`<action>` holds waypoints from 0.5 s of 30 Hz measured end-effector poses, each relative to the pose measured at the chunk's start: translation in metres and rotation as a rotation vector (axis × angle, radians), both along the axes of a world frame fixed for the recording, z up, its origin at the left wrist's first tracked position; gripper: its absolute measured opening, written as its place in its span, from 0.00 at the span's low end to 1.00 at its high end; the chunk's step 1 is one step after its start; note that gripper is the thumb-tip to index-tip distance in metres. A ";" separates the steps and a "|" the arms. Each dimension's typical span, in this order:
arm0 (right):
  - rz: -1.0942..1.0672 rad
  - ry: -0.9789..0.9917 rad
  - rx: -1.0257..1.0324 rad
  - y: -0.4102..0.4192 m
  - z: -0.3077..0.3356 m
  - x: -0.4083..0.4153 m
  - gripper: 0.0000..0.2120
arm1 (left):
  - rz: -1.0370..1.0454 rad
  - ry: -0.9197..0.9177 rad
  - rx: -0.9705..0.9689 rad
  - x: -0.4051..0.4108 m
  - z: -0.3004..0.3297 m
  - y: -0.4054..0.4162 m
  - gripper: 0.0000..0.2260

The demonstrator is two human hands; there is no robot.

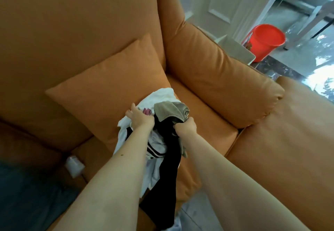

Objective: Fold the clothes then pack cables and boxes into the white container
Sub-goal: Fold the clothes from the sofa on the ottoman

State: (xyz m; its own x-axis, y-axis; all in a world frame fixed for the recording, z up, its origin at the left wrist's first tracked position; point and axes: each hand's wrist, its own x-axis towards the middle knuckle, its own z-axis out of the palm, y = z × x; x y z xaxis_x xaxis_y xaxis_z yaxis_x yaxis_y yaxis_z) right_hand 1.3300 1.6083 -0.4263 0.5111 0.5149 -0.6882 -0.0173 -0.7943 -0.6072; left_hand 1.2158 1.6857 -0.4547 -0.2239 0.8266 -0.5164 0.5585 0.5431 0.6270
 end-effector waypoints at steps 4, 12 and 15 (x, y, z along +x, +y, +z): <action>0.001 0.003 -0.056 0.020 -0.020 0.013 0.20 | 0.071 0.006 -0.089 0.011 -0.020 0.025 0.34; -0.072 0.080 -0.088 0.020 -0.027 0.043 0.17 | 0.049 0.043 -0.205 0.045 -0.034 0.022 0.15; -0.088 0.083 -0.088 0.010 -0.021 0.062 0.17 | 0.023 -0.008 -0.220 0.073 -0.023 0.008 0.13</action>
